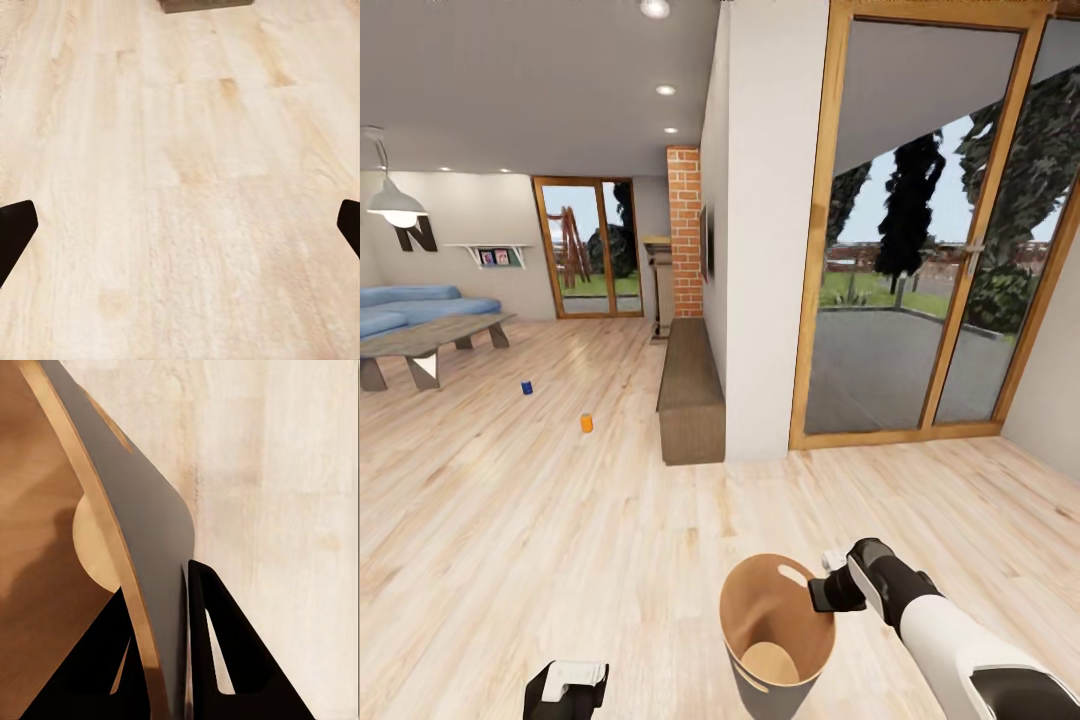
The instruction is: Put the three can of soda from the living room inside the tash can in the kitchen.
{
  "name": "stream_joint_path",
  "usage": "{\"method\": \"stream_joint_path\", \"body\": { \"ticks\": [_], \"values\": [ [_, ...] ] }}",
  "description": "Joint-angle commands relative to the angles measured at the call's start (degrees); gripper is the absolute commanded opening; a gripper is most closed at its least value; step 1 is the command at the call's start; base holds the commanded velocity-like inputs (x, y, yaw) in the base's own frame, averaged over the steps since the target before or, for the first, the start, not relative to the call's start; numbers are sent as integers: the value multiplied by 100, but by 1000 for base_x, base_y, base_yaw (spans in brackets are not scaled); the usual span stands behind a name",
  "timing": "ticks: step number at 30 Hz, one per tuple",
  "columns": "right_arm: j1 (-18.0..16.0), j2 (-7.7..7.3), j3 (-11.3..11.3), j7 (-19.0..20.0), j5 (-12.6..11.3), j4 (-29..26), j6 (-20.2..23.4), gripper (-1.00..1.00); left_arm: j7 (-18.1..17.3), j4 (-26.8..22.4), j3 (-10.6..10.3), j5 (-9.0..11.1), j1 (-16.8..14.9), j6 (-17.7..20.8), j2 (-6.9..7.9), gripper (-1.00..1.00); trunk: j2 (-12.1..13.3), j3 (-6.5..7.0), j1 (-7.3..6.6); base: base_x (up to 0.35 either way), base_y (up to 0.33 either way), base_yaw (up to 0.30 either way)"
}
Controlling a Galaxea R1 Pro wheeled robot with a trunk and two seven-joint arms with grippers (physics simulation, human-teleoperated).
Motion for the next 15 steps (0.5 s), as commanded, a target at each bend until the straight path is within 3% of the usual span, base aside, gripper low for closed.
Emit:
{"method": "stream_joint_path", "body": {
  "ticks": [1,10,12,15],
  "values": [
    [-4,-6,-32,42,-120,-2,22,-100,0,0,1,2,0,-1,2,100,41,19,-23,0,0,0],
    [-8,-16,-33,49,-115,-7,27,-100,-35,-13,-2,23,-3,23,22,100,402,181,-221,0,0,0],
    [-7,-11,-32,51,-115,-10,21,-100,-49,-242,8,62,-54,89,35,100,482,216,-264,0,0,0],
    [-7,-9,-33,52,-114,-11,20,-100,-54,-743,13,59,-261,576,41,100,603,270,-330,0,0,0]
  ]
}}
